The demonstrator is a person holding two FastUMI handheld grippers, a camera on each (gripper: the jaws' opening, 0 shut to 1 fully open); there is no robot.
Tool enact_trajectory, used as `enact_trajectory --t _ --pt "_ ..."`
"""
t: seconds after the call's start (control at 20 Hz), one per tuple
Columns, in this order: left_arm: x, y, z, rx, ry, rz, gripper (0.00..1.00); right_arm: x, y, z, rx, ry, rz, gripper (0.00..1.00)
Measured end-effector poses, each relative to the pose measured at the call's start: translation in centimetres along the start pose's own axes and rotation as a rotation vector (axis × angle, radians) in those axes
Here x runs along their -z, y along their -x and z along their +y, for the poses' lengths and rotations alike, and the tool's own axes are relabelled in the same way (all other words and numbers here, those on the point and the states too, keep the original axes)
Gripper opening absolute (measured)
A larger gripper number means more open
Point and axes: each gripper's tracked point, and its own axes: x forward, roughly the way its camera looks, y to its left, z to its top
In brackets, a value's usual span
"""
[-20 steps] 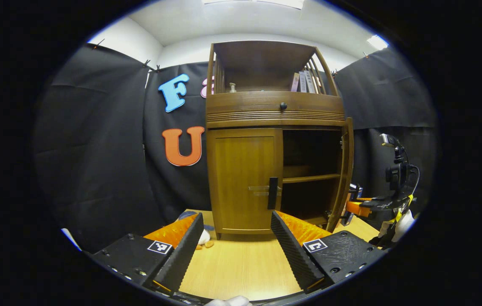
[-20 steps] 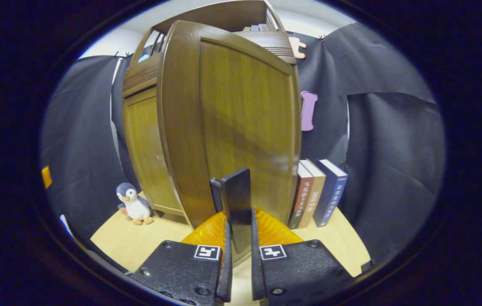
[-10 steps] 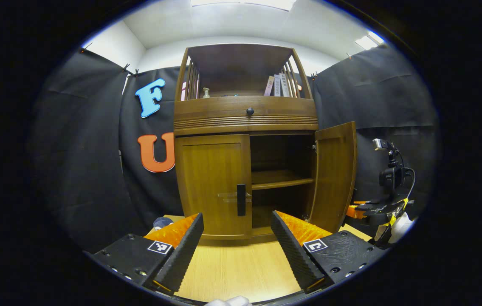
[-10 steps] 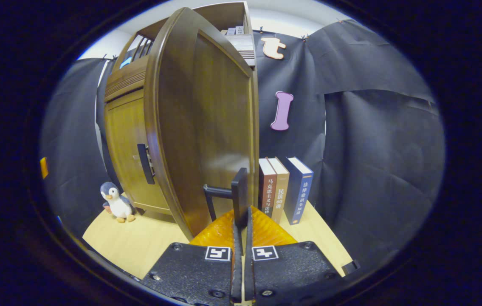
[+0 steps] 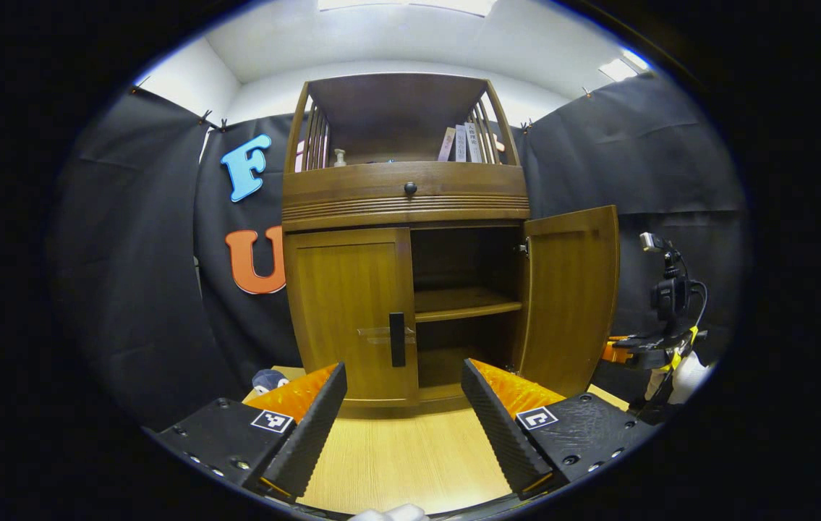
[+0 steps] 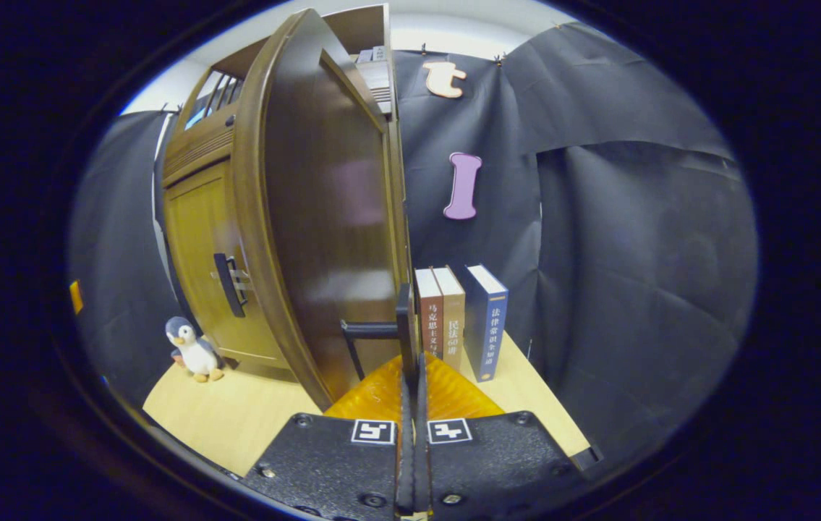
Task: Open the right door of the double-door shoe cabinet with the right hand, and open the left door with the left hand.
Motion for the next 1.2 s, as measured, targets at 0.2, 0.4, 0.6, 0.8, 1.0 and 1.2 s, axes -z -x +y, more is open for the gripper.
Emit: enact_trajectory --t 0.2,0.4,0.6,0.8,1.0,1.2 --pt "0.1 -0.1 -0.6 -0.009 -0.007 0.008 0.96 -0.2 0.0 -0.8 -0.02 0.007 0.004 0.04" --pt "0.0 -0.1 -1.7 -0.022 0.001 0.019 0.96 -0.3 -0.4 -2.2 -0.062 0.007 0.009 0.04" --pt "-0.2 -0.4 -3.0 -0.051 0.01 0.025 0.96 -0.6 -0.5 -3.6 -0.113 0.035 0.022 0.04" --pt "-0.1 -0.5 -4.4 -0.083 0.017 0.029 0.96 -0.8 -0.9 -4.8 -0.176 0.052 0.028 0.04" --pt "0.4 -0.7 -5.5 -0.103 0.028 0.043 0.96 -0.8 -1.1 -5.2 -0.231 0.041 0.04 0.04" --pt "0.3 -0.8 -5.6 -0.12 0.026 0.038 0.96 -0.7 -0.4 -5.4 -0.253 0.082 0.063 0.06"
